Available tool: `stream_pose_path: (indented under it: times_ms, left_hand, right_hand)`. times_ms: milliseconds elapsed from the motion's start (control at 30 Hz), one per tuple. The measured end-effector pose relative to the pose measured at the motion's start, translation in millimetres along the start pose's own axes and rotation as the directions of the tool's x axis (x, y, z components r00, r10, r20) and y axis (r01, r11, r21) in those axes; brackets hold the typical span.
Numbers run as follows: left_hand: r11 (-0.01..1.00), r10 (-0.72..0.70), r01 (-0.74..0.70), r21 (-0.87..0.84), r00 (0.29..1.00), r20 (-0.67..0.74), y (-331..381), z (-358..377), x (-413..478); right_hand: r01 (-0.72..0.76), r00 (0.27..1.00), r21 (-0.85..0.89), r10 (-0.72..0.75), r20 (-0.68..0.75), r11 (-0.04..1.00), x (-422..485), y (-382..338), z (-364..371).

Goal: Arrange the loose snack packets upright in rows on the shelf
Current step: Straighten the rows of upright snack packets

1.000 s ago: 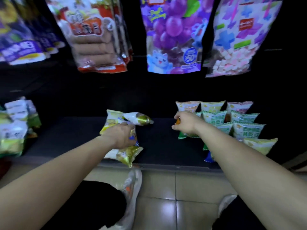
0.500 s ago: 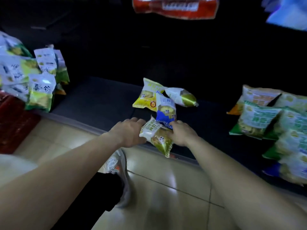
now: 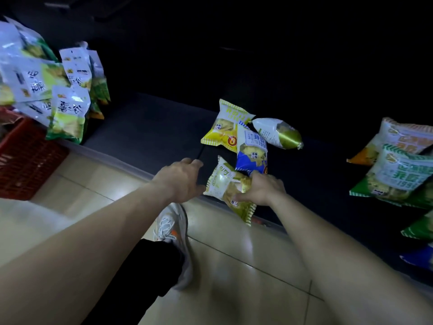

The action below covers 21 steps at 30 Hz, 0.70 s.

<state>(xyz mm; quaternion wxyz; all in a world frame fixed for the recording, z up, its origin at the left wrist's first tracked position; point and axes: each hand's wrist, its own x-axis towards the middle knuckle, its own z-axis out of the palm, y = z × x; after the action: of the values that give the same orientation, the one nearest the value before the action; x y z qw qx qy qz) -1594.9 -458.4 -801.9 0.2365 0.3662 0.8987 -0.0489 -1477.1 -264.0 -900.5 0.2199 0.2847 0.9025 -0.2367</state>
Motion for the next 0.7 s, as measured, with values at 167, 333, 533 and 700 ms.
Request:
stream_pose_path:
  times_ms: [167, 333, 533, 700]
  left_hand:
    - [0.999, 0.028, -0.029, -0.026, 0.999, -0.023, 11, -12, -3]
    - [0.996, 0.068, -0.072, -0.054, 0.995, -0.074, 28, -29, -10]
    - [0.980, 0.113, -0.126, -0.152, 0.990, -0.089, 58, -46, -25]
    - [0.876, 0.231, -0.267, -0.402, 0.963, -0.137, 112, -55, -45]
  right_hand:
    - [0.089, 0.996, -0.054, -0.090, -0.021, 0.995, -13, -2, -13]
    - [0.136, 0.985, -0.115, -0.147, -0.088, 0.984, -44, 11, -36]
    - [0.118, 0.983, -0.104, -0.131, -0.126, 0.988, -111, 52, -99]
    - [0.097, 0.976, -0.019, -0.098, -0.192, 0.995, -181, 100, -144]
